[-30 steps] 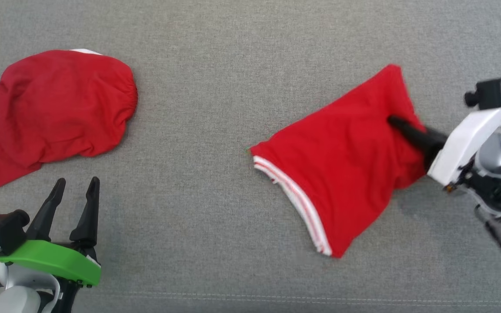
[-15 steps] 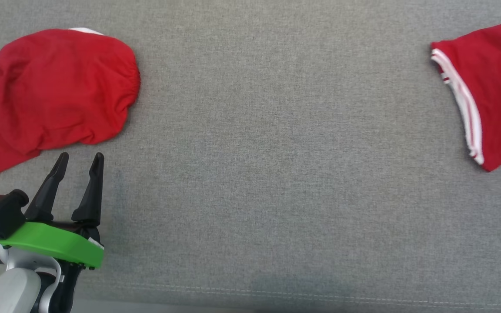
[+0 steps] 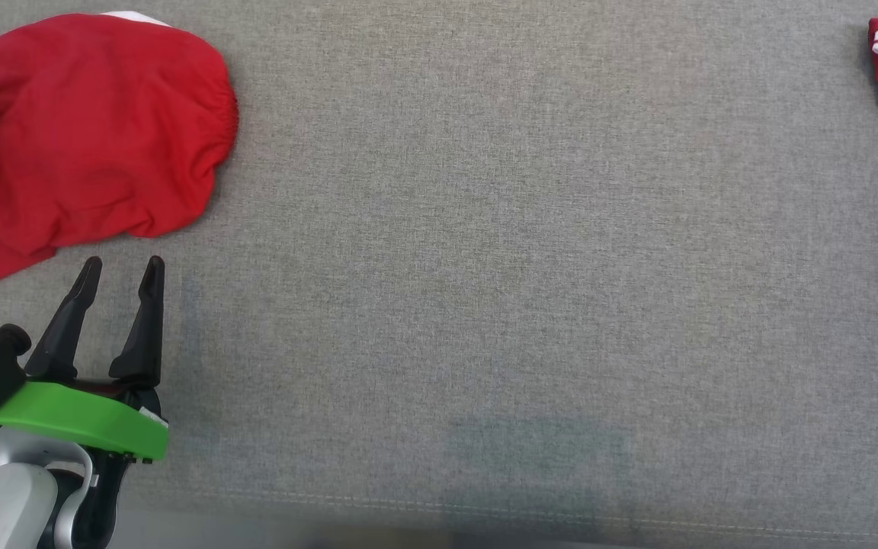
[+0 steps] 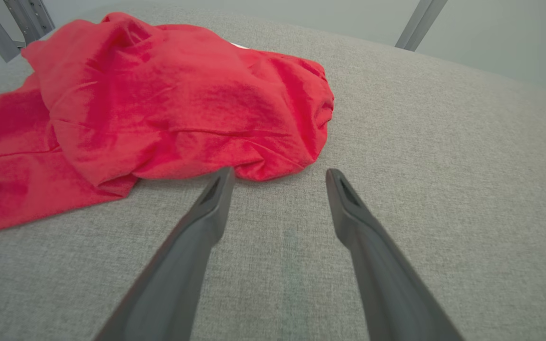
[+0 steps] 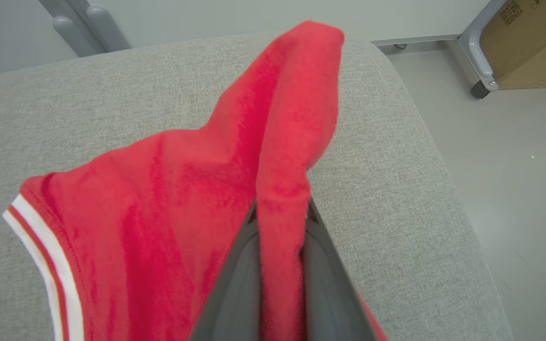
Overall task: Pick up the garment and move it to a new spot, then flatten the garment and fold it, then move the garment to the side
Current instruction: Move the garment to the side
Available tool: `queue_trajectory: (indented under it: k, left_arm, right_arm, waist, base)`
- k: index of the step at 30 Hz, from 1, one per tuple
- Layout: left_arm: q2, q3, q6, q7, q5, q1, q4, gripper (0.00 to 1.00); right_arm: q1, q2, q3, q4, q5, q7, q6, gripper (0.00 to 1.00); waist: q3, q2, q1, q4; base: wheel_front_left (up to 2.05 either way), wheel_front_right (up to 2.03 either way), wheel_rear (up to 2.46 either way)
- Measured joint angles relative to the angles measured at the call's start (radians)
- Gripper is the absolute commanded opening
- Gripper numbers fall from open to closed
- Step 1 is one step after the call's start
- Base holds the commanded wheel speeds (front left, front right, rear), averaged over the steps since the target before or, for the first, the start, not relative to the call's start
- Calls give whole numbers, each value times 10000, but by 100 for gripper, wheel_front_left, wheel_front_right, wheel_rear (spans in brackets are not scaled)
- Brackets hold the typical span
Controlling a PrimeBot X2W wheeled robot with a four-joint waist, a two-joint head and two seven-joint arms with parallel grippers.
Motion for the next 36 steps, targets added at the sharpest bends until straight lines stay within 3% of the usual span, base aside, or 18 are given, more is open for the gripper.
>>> queue_trajectory:
  k: [15, 16, 18, 19, 29, 33, 36]
  left_arm:
    - [13, 6, -12, -4, 0, -79, 100, 100]
    - [13, 6, -10, -4, 0, -79, 104, 100]
    - [15, 6, -12, -4, 0, -79, 119, 100]
    - [15, 6, -12, -4, 0, -79, 127, 100]
    - [-17, 38, -10, -17, -2, -79, 318, 100]
    - [-182, 98, -10, -69, -2, -71, 516, 100]
    - [-221, 107, -10, -105, -2, -47, 667, 100]
  right_arm:
    - [641, 17, -681, 370, -416, -326, -77, 0]
    - [668, 19, -702, 366, -472, -332, -77, 9]
    - [771, 31, -717, 359, -623, -420, -79, 91]
    - [801, 61, -765, 372, -717, -453, -79, 100]
    - [1190, 267, -1273, 493, -1732, -963, -86, 100]
    - [1175, 387, -1018, -378, -1812, -1741, -86, 100]
    - [1152, 917, -499, -1141, -2080, -2658, -82, 100]
  waist:
    - [-34, 0, 0, -128]
    - [-36, 0, 0, -134]
    - [-42, 0, 0, -145]
    - [-46, 0, 0, -149]
    - [-354, 0, 0, -254]
    - [-610, 0, 0, -334]
    - [-925, 0, 0, -451]
  base:
    - [0, 0, 0]
    - [0, 0, 0]
    - [0, 0, 0]
    - [0, 0, 0]
    - [0, 0, 0]
    - [0, 0, 0]
    - [0, 0, 0]
